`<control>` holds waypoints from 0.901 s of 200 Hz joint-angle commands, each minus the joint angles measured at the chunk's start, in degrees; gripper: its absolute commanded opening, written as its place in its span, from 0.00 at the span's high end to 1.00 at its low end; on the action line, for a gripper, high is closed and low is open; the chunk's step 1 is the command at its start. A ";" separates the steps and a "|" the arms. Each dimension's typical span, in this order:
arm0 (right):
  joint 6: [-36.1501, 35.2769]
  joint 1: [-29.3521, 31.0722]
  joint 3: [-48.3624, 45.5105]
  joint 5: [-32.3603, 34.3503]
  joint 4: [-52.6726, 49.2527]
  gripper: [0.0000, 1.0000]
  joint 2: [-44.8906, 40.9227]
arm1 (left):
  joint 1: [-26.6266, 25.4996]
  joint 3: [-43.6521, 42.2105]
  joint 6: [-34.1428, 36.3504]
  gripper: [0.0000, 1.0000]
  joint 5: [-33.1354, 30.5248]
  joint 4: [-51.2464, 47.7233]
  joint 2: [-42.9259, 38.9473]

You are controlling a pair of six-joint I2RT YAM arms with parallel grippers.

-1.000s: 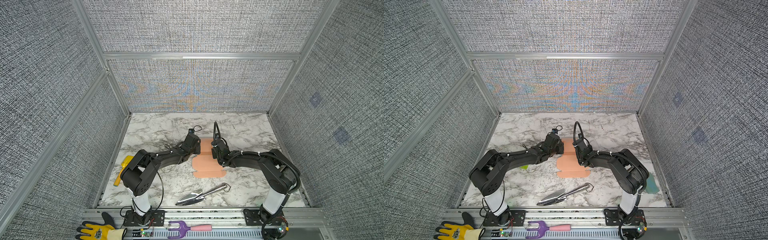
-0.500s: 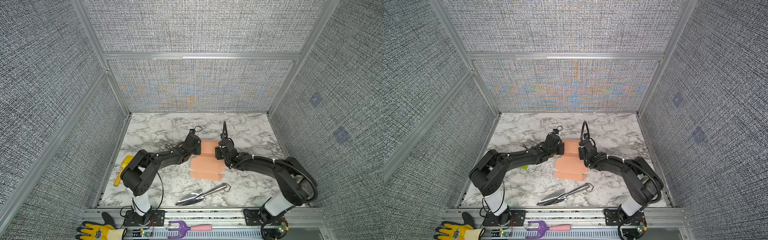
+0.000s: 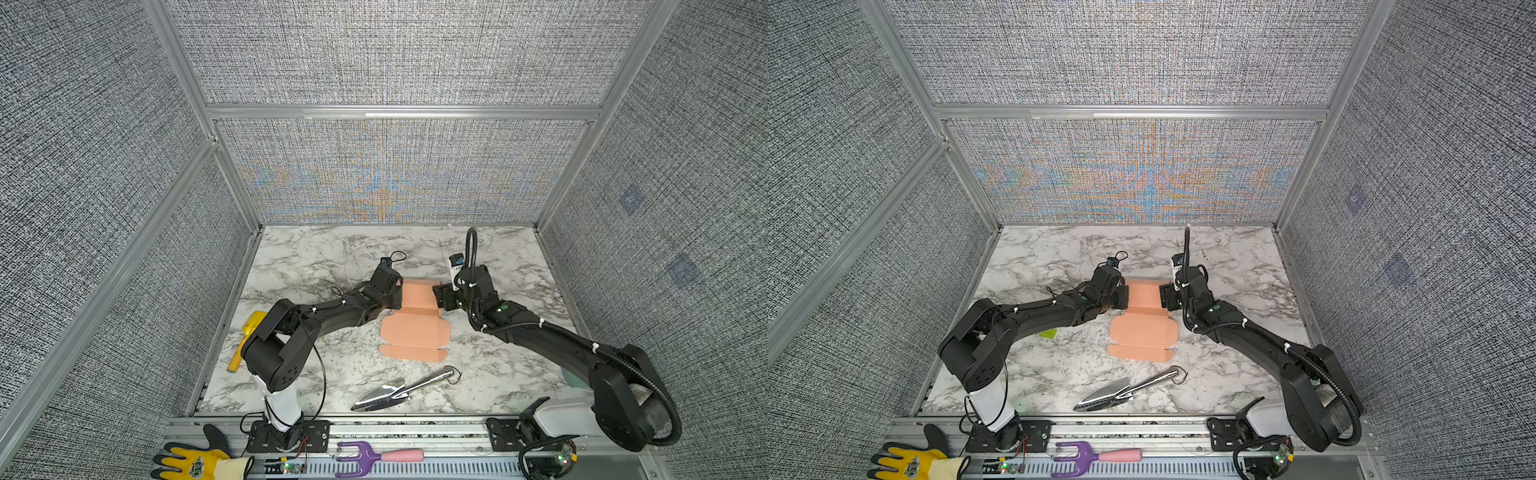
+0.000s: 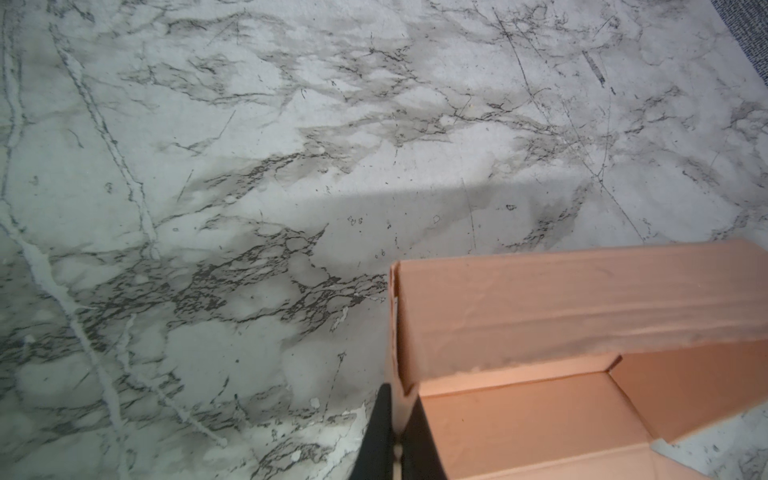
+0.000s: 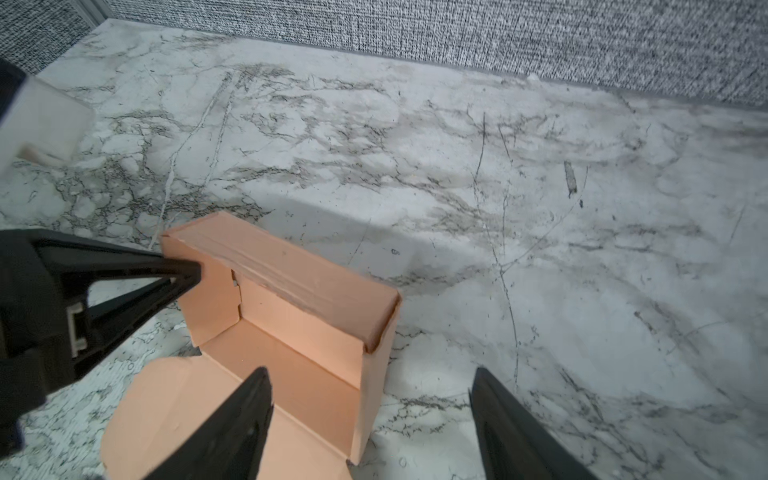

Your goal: Fold the paper box

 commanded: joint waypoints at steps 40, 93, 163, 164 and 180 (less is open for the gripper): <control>-8.14 0.13 7.52 2.20 -4.96 0.26 2.92 | 0.11 6.30 4.23 1.00 2.11 -8.41 2.88; -8.08 -0.92 7.63 -1.03 -8.23 0.27 3.38 | 0.69 15.00 7.93 1.00 6.08 -16.20 7.71; -9.99 -4.17 6.35 -3.86 -6.15 0.30 3.67 | 1.48 21.74 10.12 0.85 9.63 -21.00 12.27; -10.04 -4.17 6.35 -3.98 -6.13 0.30 3.72 | 1.50 21.94 10.19 0.85 9.64 -21.09 12.43; -11.22 -4.26 6.31 -4.25 -5.50 0.31 4.23 | 1.60 24.58 10.83 0.83 10.12 -22.95 14.41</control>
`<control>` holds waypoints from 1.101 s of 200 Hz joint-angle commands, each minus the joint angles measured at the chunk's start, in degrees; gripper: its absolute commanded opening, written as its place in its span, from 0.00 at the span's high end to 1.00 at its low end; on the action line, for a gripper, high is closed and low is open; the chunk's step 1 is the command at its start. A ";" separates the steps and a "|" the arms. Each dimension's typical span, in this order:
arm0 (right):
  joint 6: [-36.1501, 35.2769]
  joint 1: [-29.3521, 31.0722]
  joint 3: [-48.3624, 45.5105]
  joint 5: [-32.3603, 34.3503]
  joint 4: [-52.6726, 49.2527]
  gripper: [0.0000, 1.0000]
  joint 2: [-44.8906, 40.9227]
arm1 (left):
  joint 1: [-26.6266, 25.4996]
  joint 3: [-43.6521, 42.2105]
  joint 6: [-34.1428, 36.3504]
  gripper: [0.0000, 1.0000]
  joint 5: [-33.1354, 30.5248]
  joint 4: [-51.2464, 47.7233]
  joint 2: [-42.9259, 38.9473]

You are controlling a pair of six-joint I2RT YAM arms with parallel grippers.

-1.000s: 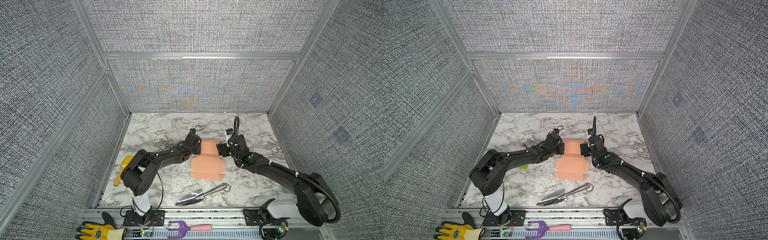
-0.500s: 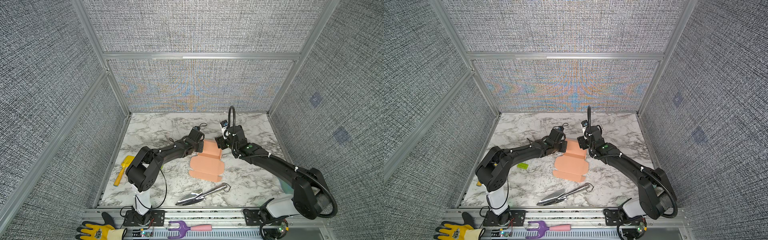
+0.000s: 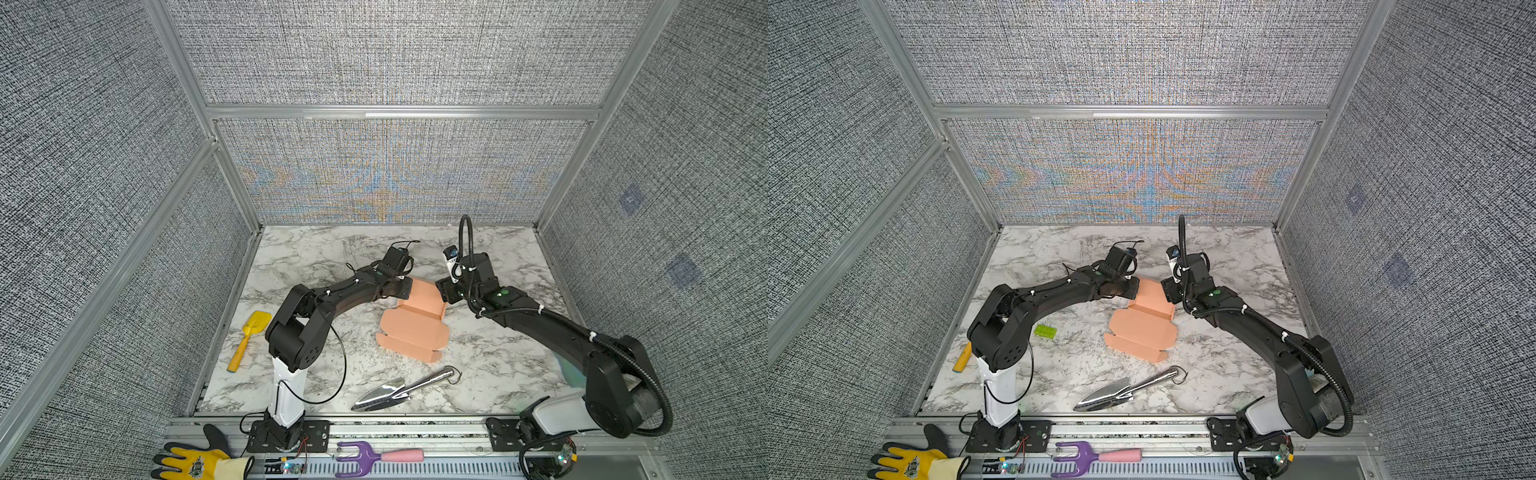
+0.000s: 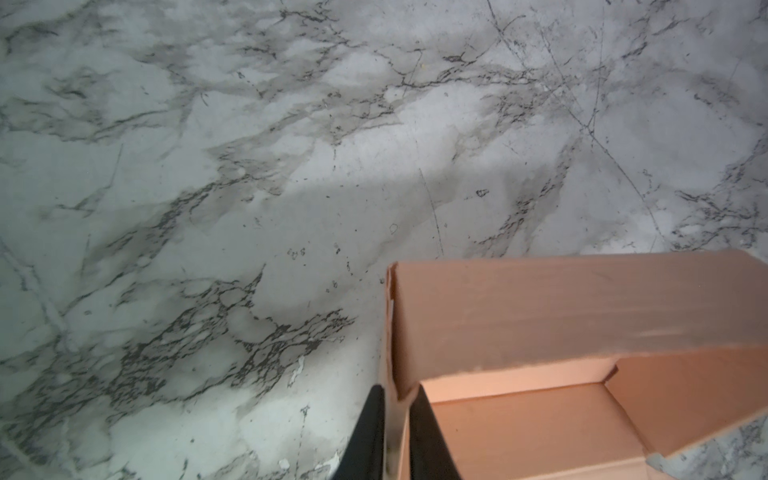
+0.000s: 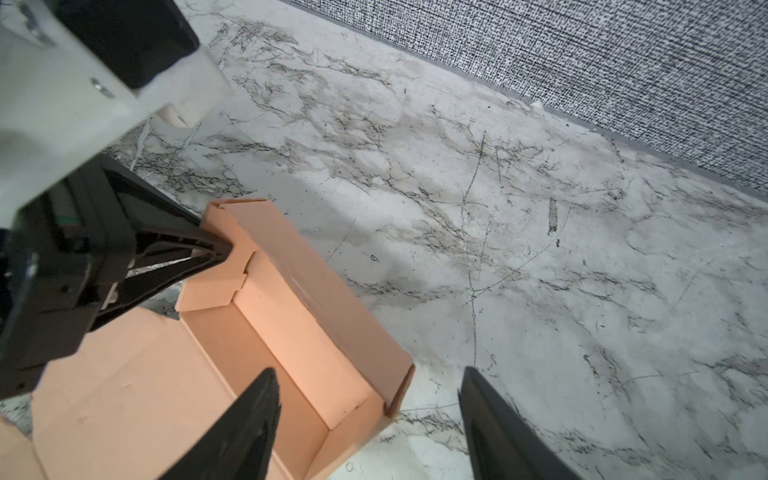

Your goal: Fold the paper box

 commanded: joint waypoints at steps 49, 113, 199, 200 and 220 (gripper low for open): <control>-5.08 -1.42 4.22 -2.55 -0.44 0.33 6.36 | 0.84 9.44 2.91 0.79 3.06 -7.37 5.95; -5.43 -1.97 5.48 -6.85 -0.77 0.38 8.82 | 1.79 15.86 4.09 0.78 4.78 -10.46 8.22; -8.12 0.79 1.66 -4.86 2.90 0.39 6.16 | 1.93 16.94 4.02 0.79 5.33 -10.82 10.35; -8.21 0.86 1.67 -4.68 2.94 0.39 6.16 | 1.93 16.96 4.05 0.79 5.32 -10.88 10.33; -10.53 2.67 2.99 -0.08 2.54 0.40 8.13 | 1.93 17.21 4.12 0.79 5.37 -11.00 10.44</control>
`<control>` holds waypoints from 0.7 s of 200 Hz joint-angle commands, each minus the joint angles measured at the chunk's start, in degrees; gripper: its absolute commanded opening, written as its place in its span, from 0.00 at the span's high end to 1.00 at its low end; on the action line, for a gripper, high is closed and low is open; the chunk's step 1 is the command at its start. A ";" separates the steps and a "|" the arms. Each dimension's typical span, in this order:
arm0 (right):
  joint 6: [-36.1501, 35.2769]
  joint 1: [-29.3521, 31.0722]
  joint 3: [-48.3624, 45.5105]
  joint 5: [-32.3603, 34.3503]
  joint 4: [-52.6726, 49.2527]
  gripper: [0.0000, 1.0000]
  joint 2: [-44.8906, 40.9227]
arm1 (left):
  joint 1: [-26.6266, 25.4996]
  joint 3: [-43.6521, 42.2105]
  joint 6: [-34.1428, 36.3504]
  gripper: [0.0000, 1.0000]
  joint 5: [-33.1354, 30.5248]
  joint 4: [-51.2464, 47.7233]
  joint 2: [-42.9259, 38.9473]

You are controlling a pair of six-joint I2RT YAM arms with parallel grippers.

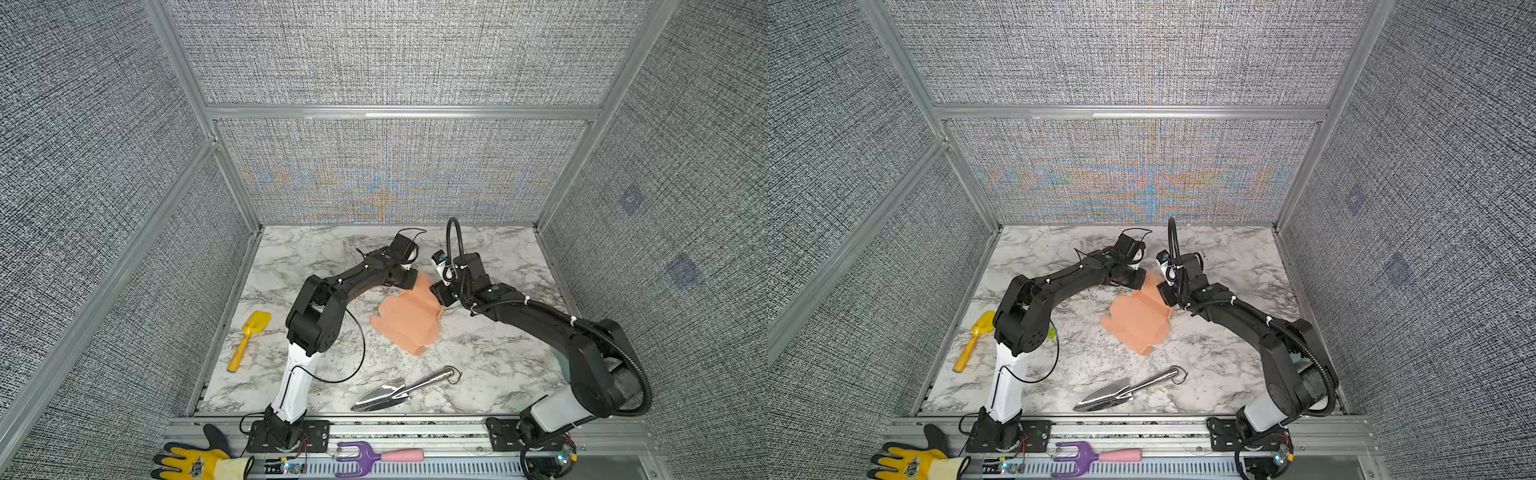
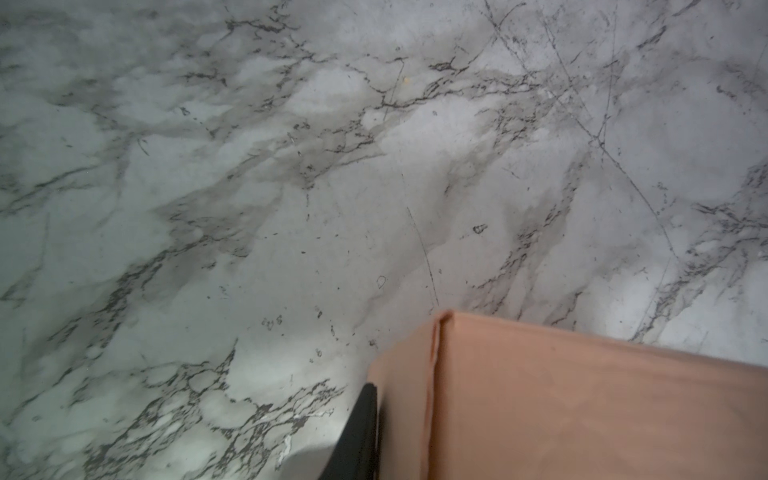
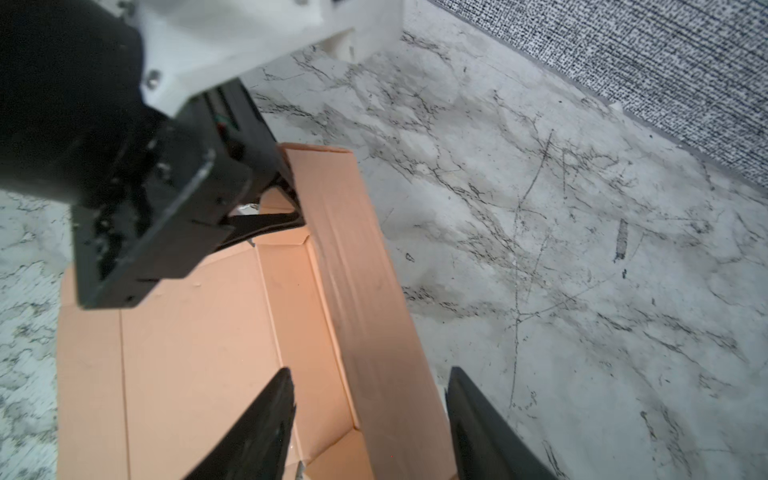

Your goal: Fold the paper box

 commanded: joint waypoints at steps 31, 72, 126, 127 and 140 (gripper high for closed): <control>-5.89 3.93 2.45 13.83 1.62 0.46 4.39 | 0.05 0.86 0.33 0.79 0.96 -0.55 0.28; -8.25 5.06 1.59 20.16 5.70 0.60 5.51 | 0.14 1.08 0.56 0.78 0.70 -0.99 -0.25; -8.46 5.19 2.24 20.90 6.65 0.83 8.12 | 0.74 0.94 0.00 0.72 2.42 -0.54 -2.30; -8.44 5.16 2.22 20.89 6.63 0.83 8.15 | 0.75 0.92 0.02 0.72 2.52 -0.50 -2.37; -8.14 5.13 2.11 20.38 6.78 0.84 8.22 | 0.99 0.22 -0.23 0.68 3.53 0.35 -3.84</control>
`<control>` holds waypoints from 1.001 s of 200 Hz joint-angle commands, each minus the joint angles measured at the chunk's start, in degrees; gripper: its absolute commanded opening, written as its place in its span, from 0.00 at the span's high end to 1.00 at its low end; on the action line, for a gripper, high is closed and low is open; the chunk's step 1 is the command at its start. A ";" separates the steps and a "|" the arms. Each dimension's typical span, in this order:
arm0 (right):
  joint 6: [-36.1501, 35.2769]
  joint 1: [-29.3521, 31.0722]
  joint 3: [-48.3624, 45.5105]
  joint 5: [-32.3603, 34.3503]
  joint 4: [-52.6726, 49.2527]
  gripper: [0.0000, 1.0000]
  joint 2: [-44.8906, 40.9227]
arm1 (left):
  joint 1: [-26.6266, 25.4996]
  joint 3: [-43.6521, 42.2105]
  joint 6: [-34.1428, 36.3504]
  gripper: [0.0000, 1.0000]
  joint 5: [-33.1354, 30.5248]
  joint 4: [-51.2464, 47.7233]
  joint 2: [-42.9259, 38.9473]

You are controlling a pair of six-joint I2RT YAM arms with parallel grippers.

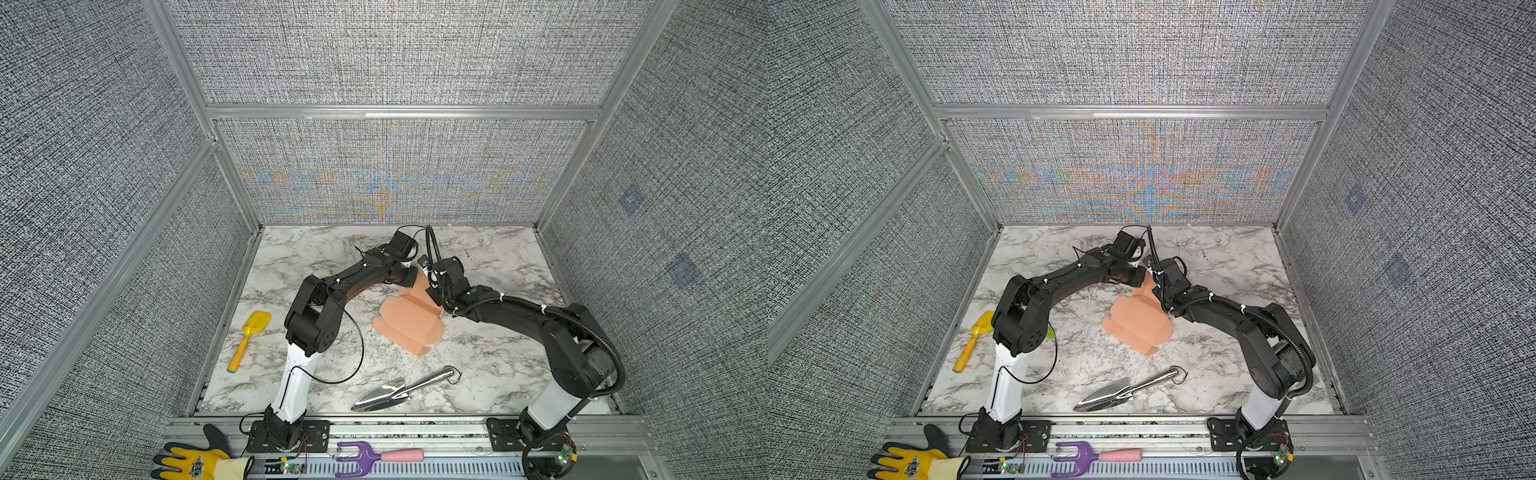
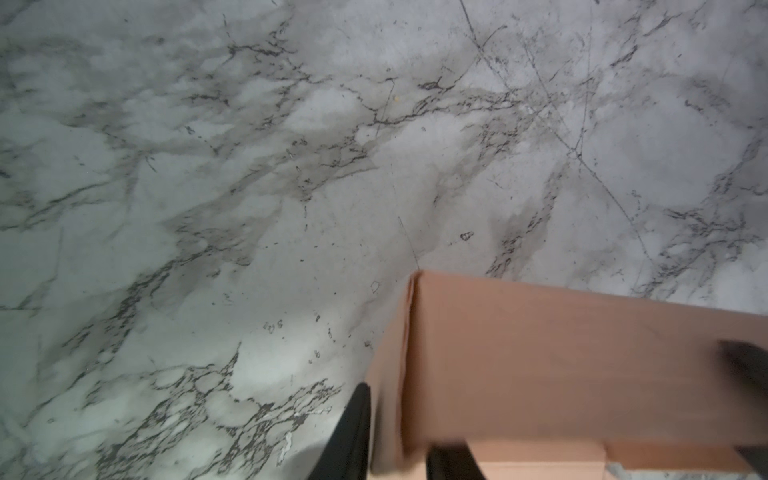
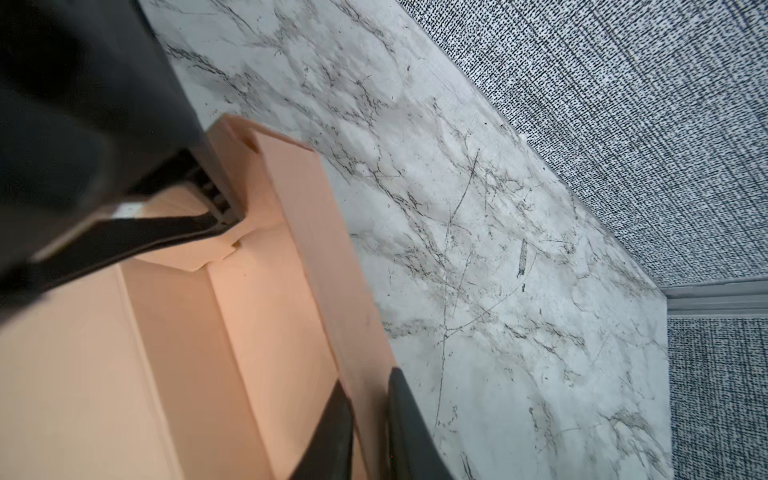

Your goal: Fold the paper box

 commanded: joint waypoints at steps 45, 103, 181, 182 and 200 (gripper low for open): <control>1.71 -0.24 0.47 -1.45 0.64 0.93 0.59 | 2.66 -6.67 -2.41 0.62 5.94 6.17 -10.27; 11.04 -3.66 0.08 -7.20 -1.13 0.96 0.92 | 6.21 -12.42 -2.88 0.61 4.05 7.04 -17.49; 30.78 -6.34 -5.02 -11.18 1.07 0.96 1.26 | 12.63 -21.73 -5.57 0.61 -5.93 4.55 -26.56; 31.18 -6.34 -5.04 -11.11 1.07 0.96 1.23 | 12.62 -21.88 -5.63 0.61 -6.04 4.54 -26.66; 37.85 -6.26 -8.30 -10.67 2.07 0.96 0.65 | 13.03 -24.26 -7.35 0.61 -8.55 4.03 -28.51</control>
